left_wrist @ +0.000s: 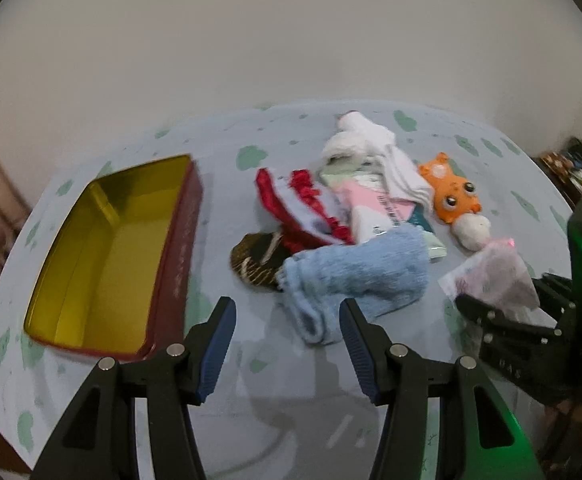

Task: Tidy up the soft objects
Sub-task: 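Lower the right gripper onto the pink-ribboned sachet bag and close it, then grasp the blue fuzzy sock with the left gripper while the right gripper holds the sachet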

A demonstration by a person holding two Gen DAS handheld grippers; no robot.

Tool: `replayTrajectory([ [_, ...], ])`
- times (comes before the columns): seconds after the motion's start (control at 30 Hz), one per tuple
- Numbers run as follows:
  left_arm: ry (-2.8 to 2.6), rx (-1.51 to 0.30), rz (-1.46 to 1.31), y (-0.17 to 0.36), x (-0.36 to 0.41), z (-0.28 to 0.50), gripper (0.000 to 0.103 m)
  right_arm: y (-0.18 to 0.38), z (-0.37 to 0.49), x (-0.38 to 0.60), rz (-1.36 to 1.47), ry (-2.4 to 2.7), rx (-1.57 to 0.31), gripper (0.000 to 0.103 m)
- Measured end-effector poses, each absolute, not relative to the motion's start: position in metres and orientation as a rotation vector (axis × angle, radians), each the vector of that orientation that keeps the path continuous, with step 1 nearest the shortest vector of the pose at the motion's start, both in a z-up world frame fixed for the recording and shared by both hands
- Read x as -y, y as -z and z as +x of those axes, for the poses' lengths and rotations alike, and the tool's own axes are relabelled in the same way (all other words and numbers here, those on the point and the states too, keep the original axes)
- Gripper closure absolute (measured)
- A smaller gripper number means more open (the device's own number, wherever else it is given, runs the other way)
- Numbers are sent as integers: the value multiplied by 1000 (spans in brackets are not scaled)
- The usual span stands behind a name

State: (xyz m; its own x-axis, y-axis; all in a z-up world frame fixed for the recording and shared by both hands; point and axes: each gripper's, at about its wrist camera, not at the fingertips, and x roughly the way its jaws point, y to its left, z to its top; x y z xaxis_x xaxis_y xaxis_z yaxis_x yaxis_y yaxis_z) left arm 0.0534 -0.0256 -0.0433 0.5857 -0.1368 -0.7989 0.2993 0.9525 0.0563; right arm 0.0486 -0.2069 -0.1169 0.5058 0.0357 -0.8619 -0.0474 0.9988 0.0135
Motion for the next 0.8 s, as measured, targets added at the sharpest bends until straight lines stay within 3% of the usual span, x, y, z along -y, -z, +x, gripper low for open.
replayTrajectory([
  [0.3, 400, -923, 254, 43, 46, 66, 48, 114, 45, 221, 40, -83, -1041, 87],
  [0.8, 699, -957, 502, 45, 77, 89, 48, 113, 43, 230, 75, -72, -1045, 88],
])
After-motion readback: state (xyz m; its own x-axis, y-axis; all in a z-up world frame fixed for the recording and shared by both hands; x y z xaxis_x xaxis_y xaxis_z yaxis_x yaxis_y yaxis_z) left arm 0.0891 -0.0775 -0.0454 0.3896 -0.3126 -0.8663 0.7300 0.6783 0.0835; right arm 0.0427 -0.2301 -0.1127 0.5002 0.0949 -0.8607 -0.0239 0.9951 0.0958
